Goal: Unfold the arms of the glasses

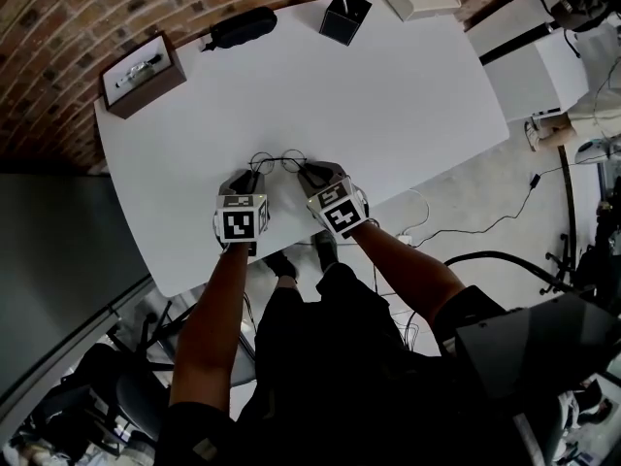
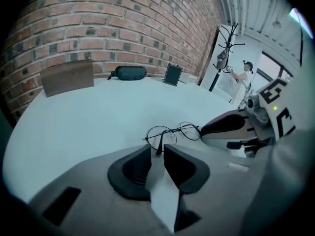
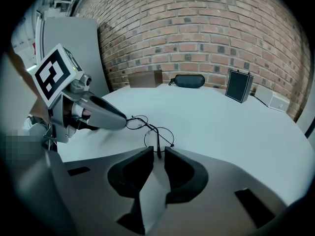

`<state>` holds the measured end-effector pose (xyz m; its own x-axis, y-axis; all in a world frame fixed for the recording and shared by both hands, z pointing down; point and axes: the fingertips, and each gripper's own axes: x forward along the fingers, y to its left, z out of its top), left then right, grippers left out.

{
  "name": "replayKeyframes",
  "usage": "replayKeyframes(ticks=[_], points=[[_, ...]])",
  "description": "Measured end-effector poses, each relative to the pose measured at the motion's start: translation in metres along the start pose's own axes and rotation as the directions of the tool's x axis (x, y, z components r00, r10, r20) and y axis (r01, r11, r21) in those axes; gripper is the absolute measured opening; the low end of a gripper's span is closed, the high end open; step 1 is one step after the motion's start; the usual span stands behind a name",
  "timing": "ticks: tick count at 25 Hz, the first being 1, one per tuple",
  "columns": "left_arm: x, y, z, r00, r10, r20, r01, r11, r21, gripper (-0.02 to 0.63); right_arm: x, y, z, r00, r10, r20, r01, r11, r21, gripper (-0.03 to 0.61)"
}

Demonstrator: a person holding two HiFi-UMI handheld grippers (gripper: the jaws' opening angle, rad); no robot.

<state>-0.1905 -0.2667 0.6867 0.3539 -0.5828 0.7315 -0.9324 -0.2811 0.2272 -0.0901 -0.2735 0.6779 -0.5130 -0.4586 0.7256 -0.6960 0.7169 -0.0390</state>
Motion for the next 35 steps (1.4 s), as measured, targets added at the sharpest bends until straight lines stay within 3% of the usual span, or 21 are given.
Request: replayKeyframes(ticks=[5,8,14,21,29,32,35], points=[[0.000,-0.001,-0.001,1.000,0.007,-0.009,-0.007,1.000,0.024,0.080,0.001,0.001,0.002,1.000,-0.010,-0.011,0.009,0.999,-0.041,0.060],[0.000,-0.002,-0.003,1.000,0.010,-0.022,-0.009,1.000,0.029,0.041,0.002,0.005,0.003,0.999,-0.027,-0.032,0.024,0.996,-0.090,0.034],[-0.001,-0.003,-0.004,0.999,0.007,-0.032,-0.006,1.000,0.027,0.038,0.001,0.004,0.006,0.999,-0.029,-0.019,0.027,0.996,-0.085,0.026],[-0.016,-0.013,0.005,0.999,0.015,0.033,-0.015,1.000,0.001,0.035,-0.012,0.006,0.019,0.999,-0.010,0.046,0.015,0.993,-0.118,0.025],[-0.034,-0.029,0.005,0.996,0.009,0.086,-0.009,1.000,-0.001,0.034,-0.032,0.025,0.035,0.991,0.031,0.127,-0.008,0.983,-0.181,0.021],[-0.037,-0.034,-0.001,0.997,0.018,0.081,-0.016,1.000,-0.026,0.034,-0.034,0.033,0.031,0.991,0.067,0.116,-0.037,0.971,-0.237,0.021],[-0.036,-0.044,-0.011,0.998,0.009,0.058,-0.009,1.000,0.001,0.034,-0.035,0.045,0.023,0.988,0.115,0.102,-0.079,0.948,-0.308,0.021]])
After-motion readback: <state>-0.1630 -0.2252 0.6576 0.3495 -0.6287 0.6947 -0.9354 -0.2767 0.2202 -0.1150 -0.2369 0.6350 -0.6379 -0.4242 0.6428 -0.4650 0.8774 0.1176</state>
